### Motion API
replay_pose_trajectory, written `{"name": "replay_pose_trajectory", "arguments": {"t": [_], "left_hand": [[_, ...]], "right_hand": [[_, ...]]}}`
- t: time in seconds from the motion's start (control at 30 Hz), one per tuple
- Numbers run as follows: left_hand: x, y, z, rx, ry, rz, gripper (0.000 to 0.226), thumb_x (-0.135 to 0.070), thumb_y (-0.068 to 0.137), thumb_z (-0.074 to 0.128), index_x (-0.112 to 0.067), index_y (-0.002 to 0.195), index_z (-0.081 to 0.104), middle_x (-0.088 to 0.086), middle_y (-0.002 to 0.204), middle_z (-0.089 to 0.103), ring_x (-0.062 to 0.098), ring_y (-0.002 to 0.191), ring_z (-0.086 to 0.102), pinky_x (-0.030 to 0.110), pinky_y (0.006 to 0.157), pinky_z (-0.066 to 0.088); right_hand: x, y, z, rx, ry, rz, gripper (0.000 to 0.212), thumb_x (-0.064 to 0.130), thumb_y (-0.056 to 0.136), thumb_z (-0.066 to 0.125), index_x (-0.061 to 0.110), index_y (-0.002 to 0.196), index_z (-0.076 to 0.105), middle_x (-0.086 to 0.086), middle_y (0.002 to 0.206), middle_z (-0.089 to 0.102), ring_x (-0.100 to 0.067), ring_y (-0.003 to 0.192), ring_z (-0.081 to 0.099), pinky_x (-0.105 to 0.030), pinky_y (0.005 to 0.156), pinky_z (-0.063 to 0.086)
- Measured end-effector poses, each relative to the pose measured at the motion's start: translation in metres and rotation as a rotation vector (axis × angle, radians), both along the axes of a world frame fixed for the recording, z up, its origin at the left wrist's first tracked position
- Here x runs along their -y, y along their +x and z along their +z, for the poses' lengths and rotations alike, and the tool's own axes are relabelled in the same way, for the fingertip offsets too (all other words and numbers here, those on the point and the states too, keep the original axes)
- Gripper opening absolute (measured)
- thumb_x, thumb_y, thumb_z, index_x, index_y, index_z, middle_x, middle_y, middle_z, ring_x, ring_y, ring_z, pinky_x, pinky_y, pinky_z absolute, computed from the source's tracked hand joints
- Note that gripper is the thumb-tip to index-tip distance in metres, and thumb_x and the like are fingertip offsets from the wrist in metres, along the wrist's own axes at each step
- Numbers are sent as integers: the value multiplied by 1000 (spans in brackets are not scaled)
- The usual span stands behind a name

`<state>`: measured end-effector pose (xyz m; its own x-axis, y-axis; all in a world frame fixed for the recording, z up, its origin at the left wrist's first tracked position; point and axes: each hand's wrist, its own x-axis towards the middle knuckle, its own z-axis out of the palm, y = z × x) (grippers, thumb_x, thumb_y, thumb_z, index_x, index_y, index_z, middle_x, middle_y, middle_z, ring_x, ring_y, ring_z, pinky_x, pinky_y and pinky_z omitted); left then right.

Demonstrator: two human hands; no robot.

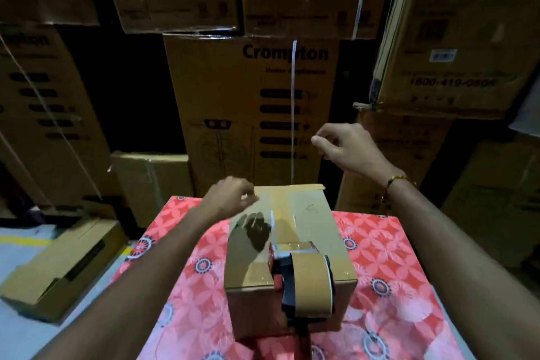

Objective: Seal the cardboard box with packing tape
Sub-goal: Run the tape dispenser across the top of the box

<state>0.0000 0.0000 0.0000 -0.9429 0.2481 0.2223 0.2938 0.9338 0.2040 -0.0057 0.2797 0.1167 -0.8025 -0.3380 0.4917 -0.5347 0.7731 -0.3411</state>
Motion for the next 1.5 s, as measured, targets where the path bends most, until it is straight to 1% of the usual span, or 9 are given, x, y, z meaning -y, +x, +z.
{"name": "replay_pose_trajectory", "arguments": {"t": [0.2, 0.37, 0.57, 0.7, 0.97, 1.2, 1.3, 1.4, 1.5], "left_hand": [[-12, 31, -70, 147, 92, -132, 53, -55, 90, 44, -19, 120, 67, 5, 131, 59, 25, 121, 55, 40, 97, 46], [-26, 35, -87, 234, 77, -145, 58, -53, 96, 43, -30, 149, 41, 3, 164, 25, 22, 150, 19, 40, 120, 19], [-31, 25, -89, 310, 101, -188, 75, -78, 90, 23, -40, 154, 29, -4, 169, 7, 15, 155, -1, 44, 123, 3], [-31, 19, -92, 266, -20, -242, 88, -87, 81, 17, -40, 156, 22, -3, 169, 3, 19, 155, -3, 47, 124, -1], [-46, 17, -90, 224, -166, -346, 104, -84, 69, 19, -33, 160, 8, 5, 169, -9, 28, 155, -12, 54, 122, -6], [-45, 14, -93, 193, -192, -348, 115, -97, 64, 1, -35, 160, 6, 4, 169, -7, 29, 155, -9, 54, 123, -4], [-45, 13, -95, 181, -188, -348, 106, -90, 70, 16, -35, 160, 7, 5, 170, -6, 30, 155, -7, 54, 123, -3], [-44, 11, -97, 169, -186, -350, 101, -86, 73, 22, -35, 160, 7, 5, 170, -4, 30, 155, -5, 54, 123, -1], [-44, 12, -98, 159, -197, -345, 99, -84, 75, 26, -35, 160, 7, 5, 170, -3, 30, 155, -4, 54, 123, 0]], "right_hand": [[-2, 48, -84, 241, -235, 36, 17, 28, 96, 60, 17, 90, 72, 4, 74, 74, -4, 64, 71, -31, 64, 59], [-5, 101, -147, 453, -653, -62, 18, 14, 98, 60, 10, 83, 70, -15, 70, 68, -14, 57, 62, -26, 54, 49], [5, 136, -188, 578, -839, -160, 25, 2, 97, 57, 15, 86, 75, 0, 86, 76, -11, 77, 69, -33, 72, 53], [8, 139, -193, 584, -855, -165, 30, -8, 93, 57, 15, 88, 76, 4, 85, 76, -5, 73, 68, -16, 64, 52], [20, 139, -204, 518, -889, -245, 22, 8, 86, 59, 23, 89, 75, 9, 88, 76, -11, 79, 70, -27, 71, 55], [31, 150, -210, 456, -1005, -346, 24, 22, 86, 53, 35, 81, 72, 13, 78, 72, -1, 69, 65, -13, 63, 48], [34, 157, -215, 448, -1046, -389, 16, 32, 86, 54, 33, 85, 70, 3, 80, 71, -9, 70, 64, -22, 63, 49], [36, 163, -223, 441, -1122, -432, 38, 47, 83, 53, 11, 88, 65, -22, 80, 62, -19, 68, 53, -35, 64, 42], [40, 172, -229, 454, -1181, -416, 27, 31, 97, 55, 6, 94, 65, -32, 87, 61, -21, 76, 55, -44, 68, 44]]}}
